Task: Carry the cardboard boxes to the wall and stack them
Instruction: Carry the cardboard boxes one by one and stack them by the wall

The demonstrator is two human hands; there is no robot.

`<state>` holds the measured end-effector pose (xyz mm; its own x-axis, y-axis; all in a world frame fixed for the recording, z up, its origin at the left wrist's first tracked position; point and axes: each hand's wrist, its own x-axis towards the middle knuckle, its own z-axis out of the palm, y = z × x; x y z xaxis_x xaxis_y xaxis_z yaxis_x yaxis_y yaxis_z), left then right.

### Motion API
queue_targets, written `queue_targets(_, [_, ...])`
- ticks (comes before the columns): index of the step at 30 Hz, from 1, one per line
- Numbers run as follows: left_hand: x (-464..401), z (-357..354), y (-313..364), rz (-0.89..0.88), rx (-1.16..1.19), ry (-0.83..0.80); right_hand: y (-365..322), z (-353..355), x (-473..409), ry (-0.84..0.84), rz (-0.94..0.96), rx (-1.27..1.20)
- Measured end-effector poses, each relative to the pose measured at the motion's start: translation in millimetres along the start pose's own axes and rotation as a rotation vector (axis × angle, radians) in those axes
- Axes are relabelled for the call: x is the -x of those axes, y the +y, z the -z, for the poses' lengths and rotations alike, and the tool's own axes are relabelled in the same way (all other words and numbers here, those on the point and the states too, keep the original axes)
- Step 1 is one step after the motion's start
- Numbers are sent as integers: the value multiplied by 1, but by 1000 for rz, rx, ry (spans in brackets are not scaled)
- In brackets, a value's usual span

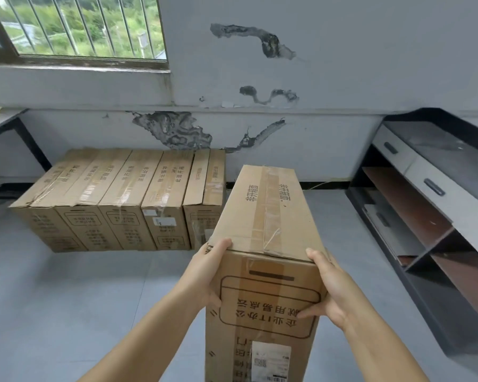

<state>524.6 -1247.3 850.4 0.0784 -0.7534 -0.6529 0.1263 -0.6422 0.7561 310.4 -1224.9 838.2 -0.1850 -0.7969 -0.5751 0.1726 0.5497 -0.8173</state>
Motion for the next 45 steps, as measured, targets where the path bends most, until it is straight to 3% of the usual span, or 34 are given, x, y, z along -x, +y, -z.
queue_targets(9, [-117,-60,87,15,91,124,-91,-6,-164,-118,-54,65])
queue_targets(15, [-190,-85,130,69,195,124,-145,-17,-246,-142,-73,127])
queue_targets(32, [-471,-90,282,119,173,85,-252,-126,-512,-28,-124,126])
queue_targets(37, [-570,-95,245,112,144,127,-211,-137,-607,-44,-133,133])
queue_targets(45, [-684,-103,103,259,168,217,-49,-118,-724,-86,-317,206])
